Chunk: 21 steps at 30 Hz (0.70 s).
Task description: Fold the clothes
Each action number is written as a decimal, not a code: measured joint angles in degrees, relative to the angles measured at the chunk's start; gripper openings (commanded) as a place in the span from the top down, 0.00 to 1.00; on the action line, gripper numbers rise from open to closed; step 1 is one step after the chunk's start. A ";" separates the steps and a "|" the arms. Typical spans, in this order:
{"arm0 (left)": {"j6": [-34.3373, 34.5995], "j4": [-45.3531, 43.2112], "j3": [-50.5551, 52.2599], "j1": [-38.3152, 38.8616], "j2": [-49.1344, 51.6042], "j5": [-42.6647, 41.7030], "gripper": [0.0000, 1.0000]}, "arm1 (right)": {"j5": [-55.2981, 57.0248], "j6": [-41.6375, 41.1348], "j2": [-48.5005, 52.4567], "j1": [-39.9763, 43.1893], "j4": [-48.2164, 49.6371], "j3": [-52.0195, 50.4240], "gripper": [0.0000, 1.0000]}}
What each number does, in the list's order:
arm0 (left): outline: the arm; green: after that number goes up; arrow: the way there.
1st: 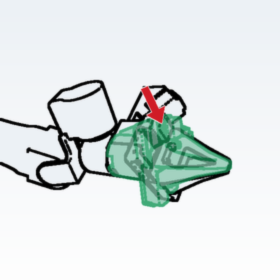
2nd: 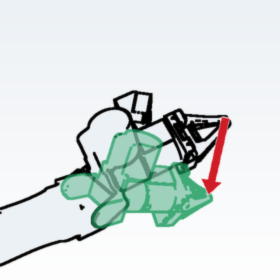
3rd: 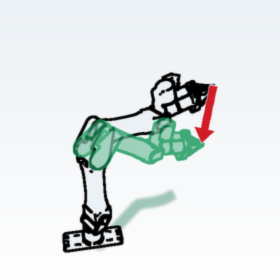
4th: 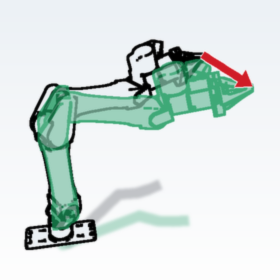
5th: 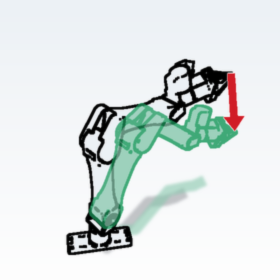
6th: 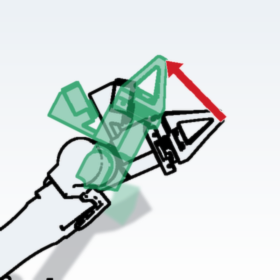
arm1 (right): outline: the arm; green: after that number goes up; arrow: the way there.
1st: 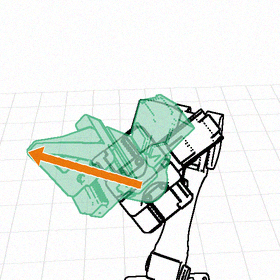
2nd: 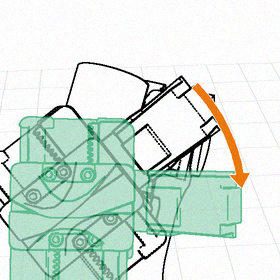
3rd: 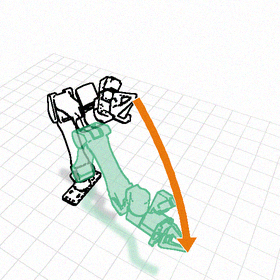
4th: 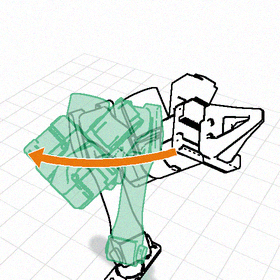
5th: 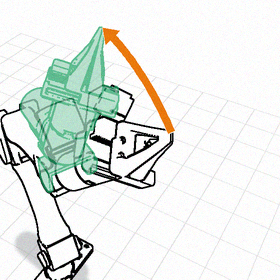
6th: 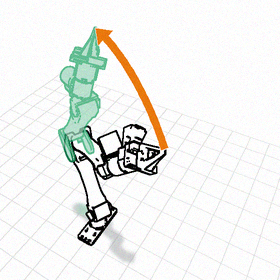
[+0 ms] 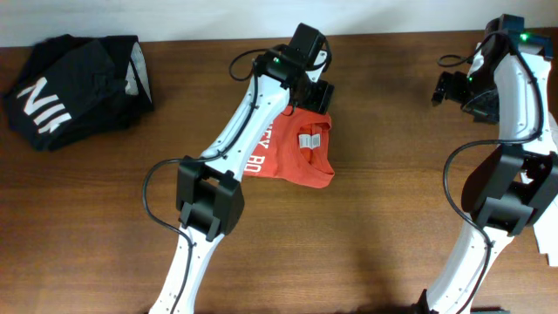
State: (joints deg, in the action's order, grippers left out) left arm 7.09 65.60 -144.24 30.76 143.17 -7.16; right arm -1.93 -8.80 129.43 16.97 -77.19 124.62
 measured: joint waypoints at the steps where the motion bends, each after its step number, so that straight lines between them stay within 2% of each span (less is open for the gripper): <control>1: 0.28 4.72 -2.56 0.07 0.02 0.81 0.38 | 0.02 -0.02 0.00 0.00 0.00 0.00 0.01; 3: 2.23 12.09 -5.73 -0.15 -0.13 2.14 0.56 | 0.00 0.02 0.00 0.00 0.04 0.00 0.01; 4: 2.93 16.55 -5.90 -0.59 -0.13 1.99 0.62 | 0.00 0.04 0.00 0.00 0.04 0.00 0.01; 7: 3.96 17.03 -1.46 -1.73 -0.11 -1.09 0.62 | 0.00 0.02 0.02 0.00 0.07 0.00 0.01; 12: 4.55 1.66 12.00 1.42 0.87 -6.73 0.60 | -0.02 0.02 0.00 0.00 0.07 0.00 0.01; 16: 4.55 -2.05 13.81 4.76 0.96 -7.93 0.60 | 0.00 0.02 0.02 0.00 0.04 0.00 0.01; 18: 4.55 -1.40 13.49 6.10 0.96 -7.93 0.48 | 0.00 0.02 0.00 0.00 0.04 0.00 0.01; 19: 4.79 0.17 12.61 6.43 0.96 -7.93 0.31 | -0.02 0.02 0.00 0.00 0.02 0.00 0.01; 20: 4.76 2.62 10.80 6.58 0.96 -7.67 0.20 | 0.02 0.02 0.00 0.00 0.02 0.00 0.01; 21: 4.76 4.79 8.37 6.60 0.96 -7.21 0.13 | 0.00 0.00 0.02 0.00 0.04 0.00 0.01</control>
State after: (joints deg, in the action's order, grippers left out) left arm 11.86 70.39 -135.87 37.36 144.14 -14.37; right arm -1.93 -8.80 129.45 16.97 -77.14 124.62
